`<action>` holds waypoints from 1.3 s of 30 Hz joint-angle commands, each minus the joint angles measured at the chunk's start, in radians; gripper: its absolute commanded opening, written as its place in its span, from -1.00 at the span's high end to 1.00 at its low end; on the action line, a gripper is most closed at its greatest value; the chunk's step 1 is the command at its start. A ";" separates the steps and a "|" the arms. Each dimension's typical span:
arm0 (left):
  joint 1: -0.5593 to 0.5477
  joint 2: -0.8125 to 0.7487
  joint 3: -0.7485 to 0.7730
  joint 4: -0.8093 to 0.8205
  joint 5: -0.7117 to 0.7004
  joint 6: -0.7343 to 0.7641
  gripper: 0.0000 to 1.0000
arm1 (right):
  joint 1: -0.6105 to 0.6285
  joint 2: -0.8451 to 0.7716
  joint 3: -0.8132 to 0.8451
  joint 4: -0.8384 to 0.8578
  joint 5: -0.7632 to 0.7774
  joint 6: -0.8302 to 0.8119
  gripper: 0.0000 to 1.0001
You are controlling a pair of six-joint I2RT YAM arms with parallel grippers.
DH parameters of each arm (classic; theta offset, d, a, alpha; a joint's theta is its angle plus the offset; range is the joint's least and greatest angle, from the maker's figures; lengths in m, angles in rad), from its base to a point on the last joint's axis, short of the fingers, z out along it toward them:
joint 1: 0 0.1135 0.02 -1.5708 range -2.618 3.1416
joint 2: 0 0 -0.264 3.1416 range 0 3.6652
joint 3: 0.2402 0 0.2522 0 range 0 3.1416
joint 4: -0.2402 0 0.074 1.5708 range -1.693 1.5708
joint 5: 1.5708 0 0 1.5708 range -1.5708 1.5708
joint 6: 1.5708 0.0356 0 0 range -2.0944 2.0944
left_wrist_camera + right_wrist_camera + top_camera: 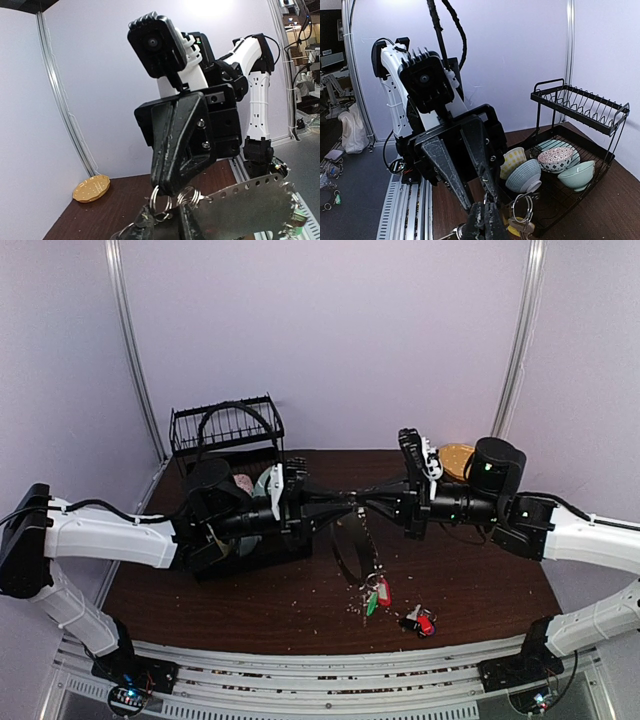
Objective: Put the keys on the keyring
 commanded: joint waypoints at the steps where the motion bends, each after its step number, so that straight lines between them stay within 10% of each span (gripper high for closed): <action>1: -0.007 0.002 0.005 0.067 -0.042 0.009 0.81 | -0.006 0.001 0.001 0.091 -0.048 0.034 1.00; 14: -0.007 0.003 0.046 -0.050 -0.082 0.009 1.00 | -0.006 -0.001 0.015 0.019 -0.041 0.013 1.00; 26: -0.019 -0.044 0.132 -0.444 -0.176 0.262 1.00 | -0.006 -0.048 0.110 -0.356 0.106 -0.143 0.42; 39: -0.028 -0.084 0.153 -0.524 -0.147 0.327 1.00 | -0.005 0.071 0.248 -0.550 0.054 -0.333 0.36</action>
